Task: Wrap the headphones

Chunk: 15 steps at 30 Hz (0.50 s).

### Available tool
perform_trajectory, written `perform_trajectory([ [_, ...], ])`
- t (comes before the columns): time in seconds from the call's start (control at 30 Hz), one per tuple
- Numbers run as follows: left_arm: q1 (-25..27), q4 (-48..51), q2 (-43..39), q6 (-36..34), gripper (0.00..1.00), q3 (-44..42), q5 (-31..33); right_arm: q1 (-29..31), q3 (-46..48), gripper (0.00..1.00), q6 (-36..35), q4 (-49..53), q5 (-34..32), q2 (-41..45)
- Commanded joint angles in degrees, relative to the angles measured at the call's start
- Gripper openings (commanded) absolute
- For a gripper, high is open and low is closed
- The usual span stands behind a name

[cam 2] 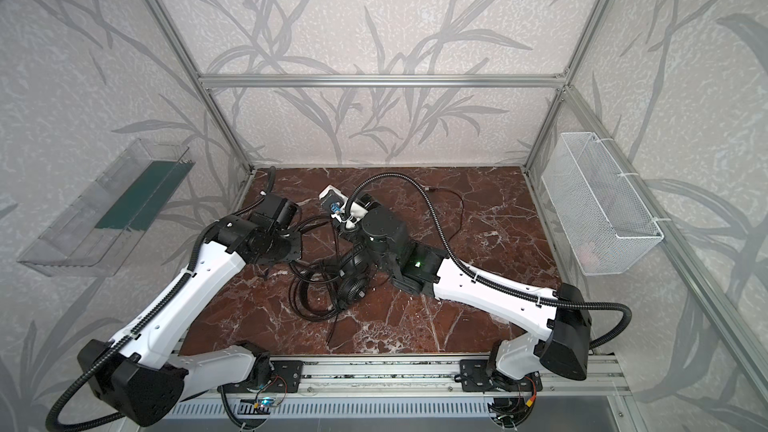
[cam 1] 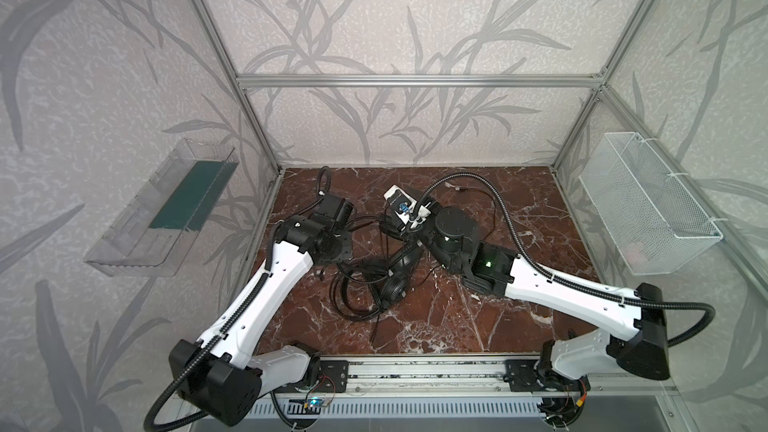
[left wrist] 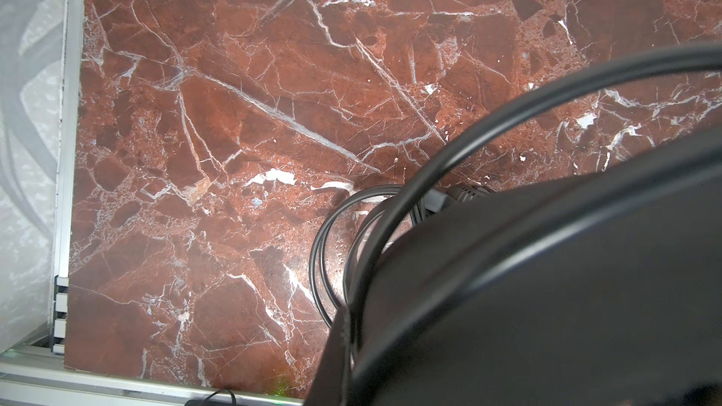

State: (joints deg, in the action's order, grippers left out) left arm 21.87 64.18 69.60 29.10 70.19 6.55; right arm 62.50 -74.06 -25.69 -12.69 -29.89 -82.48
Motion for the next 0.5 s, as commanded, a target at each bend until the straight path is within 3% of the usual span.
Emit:
perform_trajectory([
  [0.0, 0.37, -1.07, -1.83, 0.43, 0.0, -0.75, 0.43, -0.19, 0.23, 0.56, -1.51, -7.09, 0.17, 2.19],
  [0.47, 0.54, -1.78, -1.97, 0.0, 0.0, -2.52, 0.32, 0.43, 2.19, 0.62, -1.93, -10.28, 3.61, 9.54],
])
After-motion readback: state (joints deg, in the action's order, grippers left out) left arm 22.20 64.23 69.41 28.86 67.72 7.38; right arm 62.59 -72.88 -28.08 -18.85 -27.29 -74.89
